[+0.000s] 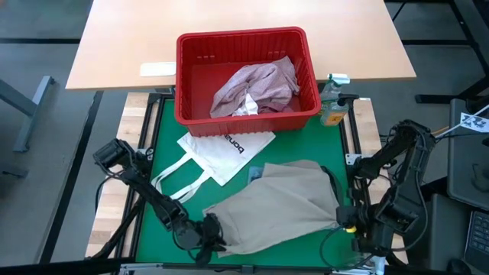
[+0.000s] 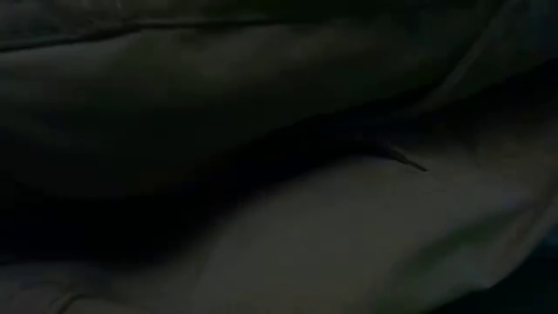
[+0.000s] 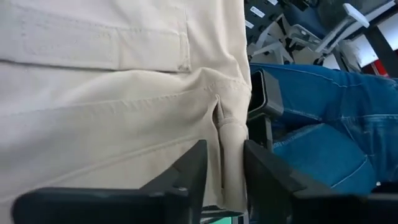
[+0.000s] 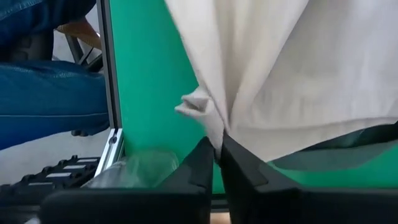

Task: Fold laundry
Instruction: Fold the gray shorts

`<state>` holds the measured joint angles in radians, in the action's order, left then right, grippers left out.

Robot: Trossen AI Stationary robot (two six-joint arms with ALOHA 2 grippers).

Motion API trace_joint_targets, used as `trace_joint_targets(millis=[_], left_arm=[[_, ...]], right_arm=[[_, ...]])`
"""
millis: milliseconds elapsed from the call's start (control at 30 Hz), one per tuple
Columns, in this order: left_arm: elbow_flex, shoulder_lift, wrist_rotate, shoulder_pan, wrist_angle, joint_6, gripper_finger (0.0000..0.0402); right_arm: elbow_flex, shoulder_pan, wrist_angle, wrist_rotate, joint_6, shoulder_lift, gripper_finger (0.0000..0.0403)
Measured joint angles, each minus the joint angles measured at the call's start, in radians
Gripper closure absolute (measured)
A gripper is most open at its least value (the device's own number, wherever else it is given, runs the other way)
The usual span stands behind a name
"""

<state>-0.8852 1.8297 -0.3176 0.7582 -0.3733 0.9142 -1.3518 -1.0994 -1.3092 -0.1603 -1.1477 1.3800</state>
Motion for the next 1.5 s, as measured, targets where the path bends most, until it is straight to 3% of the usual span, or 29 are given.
trace_joint_targets(millis=[267, 433, 900, 1300, 1500], left_arm=[[0.0, 0.0, 0.009, -0.005, 0.0, -0.062, 0.0277], [0.0, 0.0, 0.129, -0.004, 0.0, -0.201, 0.0279], [0.001, 0.0, 0.106, 0.008, -0.001, -0.22, 0.0282], [0.001, 0.0, 0.091, 0.008, -0.001, -0.219, 0.0282], [0.001, 0.0, 0.091, 0.005, -0.001, -0.219, 0.0283]], right_arm=[[0.0, 0.0, -0.013, 0.004, 0.0, 0.0, 0.0286], [0.0, 0.0, -0.043, 0.043, -0.033, 0.0, 0.0255], [0.001, 0.0, -0.039, 0.066, -0.528, 0.0, 0.0253], [0.209, 0.0, 0.225, 0.093, -0.574, -0.001, 0.0253], [0.229, 0.0, 0.243, 0.054, -0.55, -0.001, 0.0253]])
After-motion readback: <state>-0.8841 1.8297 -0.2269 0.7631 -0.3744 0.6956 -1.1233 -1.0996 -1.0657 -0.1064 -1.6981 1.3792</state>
